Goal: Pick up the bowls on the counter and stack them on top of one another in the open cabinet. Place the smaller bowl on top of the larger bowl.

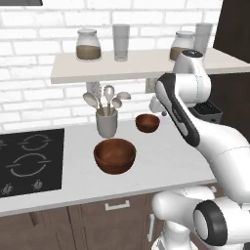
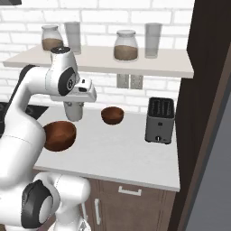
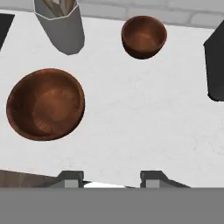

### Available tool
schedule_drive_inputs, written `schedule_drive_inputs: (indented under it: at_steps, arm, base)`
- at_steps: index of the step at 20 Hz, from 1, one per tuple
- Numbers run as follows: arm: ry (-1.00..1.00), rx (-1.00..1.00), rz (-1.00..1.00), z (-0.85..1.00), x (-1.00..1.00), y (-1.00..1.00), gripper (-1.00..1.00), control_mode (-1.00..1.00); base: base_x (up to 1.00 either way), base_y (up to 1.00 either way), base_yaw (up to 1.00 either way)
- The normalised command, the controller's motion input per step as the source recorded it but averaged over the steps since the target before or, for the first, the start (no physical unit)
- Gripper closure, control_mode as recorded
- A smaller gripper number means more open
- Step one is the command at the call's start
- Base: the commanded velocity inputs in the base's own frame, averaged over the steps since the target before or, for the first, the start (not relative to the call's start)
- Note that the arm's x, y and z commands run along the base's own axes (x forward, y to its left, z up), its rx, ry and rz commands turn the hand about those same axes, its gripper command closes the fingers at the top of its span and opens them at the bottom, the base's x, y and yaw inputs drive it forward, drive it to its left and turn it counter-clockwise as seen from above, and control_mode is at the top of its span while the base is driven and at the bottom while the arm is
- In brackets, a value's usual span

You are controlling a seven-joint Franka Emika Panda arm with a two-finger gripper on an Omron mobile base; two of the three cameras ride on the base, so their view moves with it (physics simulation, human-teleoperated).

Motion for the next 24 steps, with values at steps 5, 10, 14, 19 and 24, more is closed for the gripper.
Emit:
schedule_drive_inputs:
  at_steps: [5, 10, 14, 19, 24]
  arm:
    - [0.12, 0.06, -0.09, -0.38, -0.23, -0.27, -1.00, -1.00]
    - [0.22, 0.17, -0.31, -0.75, 0.00, -0.70, -1.00, -1.00]
    - [0.06, 0.11, 0.06, -0.15, 0.12, -0.66, -1.00, -1.00]
    - [-0.04, 0.09, 0.06, -0.02, 0.36, -0.22, -1.00, -1.00]
    - [-0.10, 0.19, -0.17, -0.09, 0.59, -0.04, -1.00, -1.00]
  base:
    - [0.00, 0.00, 0.00]
    - [0.00, 0.00, 0.00]
    - [0.00, 0.00, 0.00]
    - [0.00, 0.00, 0.00]
    - [0.00, 0.00, 0.00]
